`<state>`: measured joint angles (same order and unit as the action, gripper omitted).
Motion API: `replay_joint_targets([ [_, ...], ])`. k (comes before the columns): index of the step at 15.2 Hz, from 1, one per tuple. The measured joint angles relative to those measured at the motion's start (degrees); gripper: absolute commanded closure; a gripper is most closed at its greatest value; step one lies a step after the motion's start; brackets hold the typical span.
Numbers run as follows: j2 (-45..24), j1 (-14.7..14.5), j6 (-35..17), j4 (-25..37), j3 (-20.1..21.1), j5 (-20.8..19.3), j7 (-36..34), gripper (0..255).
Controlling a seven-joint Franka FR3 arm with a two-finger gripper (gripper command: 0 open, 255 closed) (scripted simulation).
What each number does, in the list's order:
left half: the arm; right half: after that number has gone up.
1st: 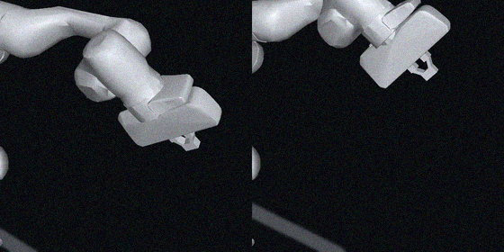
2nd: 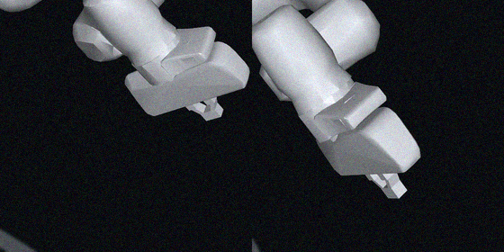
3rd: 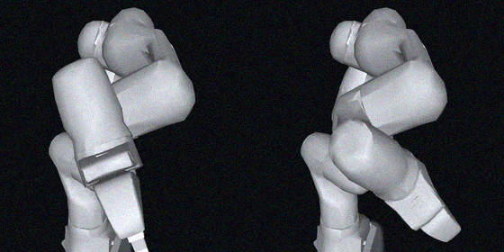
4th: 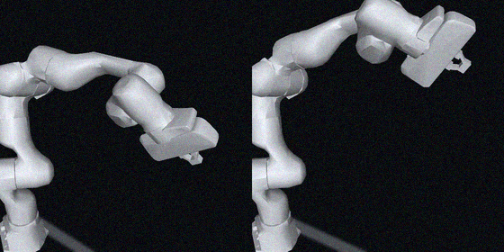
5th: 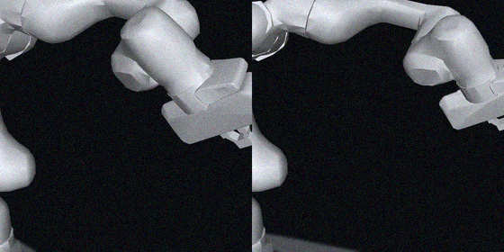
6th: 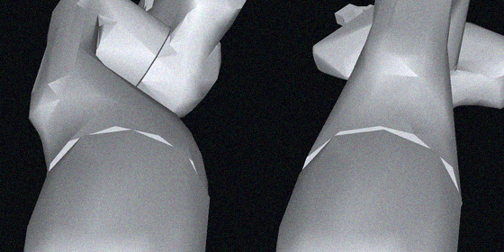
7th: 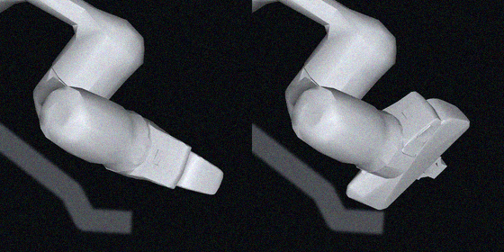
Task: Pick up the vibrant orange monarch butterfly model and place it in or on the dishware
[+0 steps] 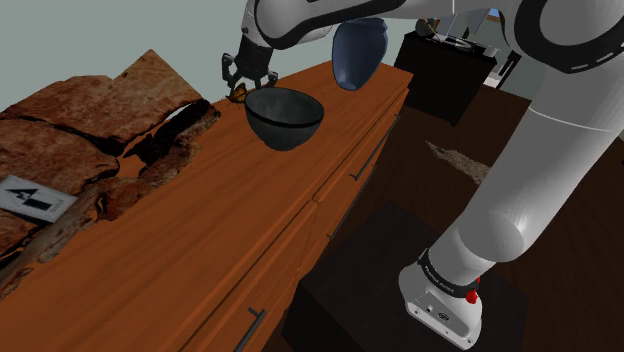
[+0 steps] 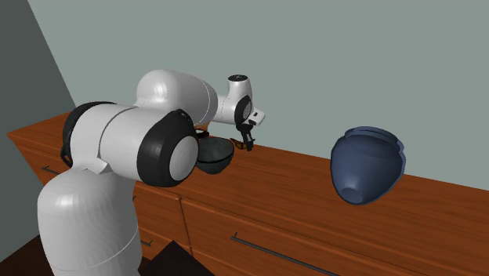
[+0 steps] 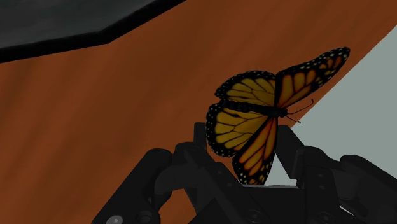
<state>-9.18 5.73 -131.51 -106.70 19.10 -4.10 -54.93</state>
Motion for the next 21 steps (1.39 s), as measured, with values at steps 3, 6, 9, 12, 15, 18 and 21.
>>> replay_joint_targets([
  [3,0.24,0.01,0.84,0.6,0.04,0.13,0.07,255],
  [6,0.74,0.0,2.82,2.12,0.12,0.38,0.18,255],
  [9,1.2,0.09,4.97,3.85,0.13,0.68,0.48,255],
  [12,1.54,0.07,7.29,5.85,0.19,0.87,0.58,255],
  [15,1.94,0.12,9.49,7.67,0.21,1.1,0.78,255],
  [18,2.31,0.2,11.66,9.5,0.2,1.33,1.04,255],
  [21,2.33,-0.01,13.79,11.61,0.34,1.26,0.76,255],
])
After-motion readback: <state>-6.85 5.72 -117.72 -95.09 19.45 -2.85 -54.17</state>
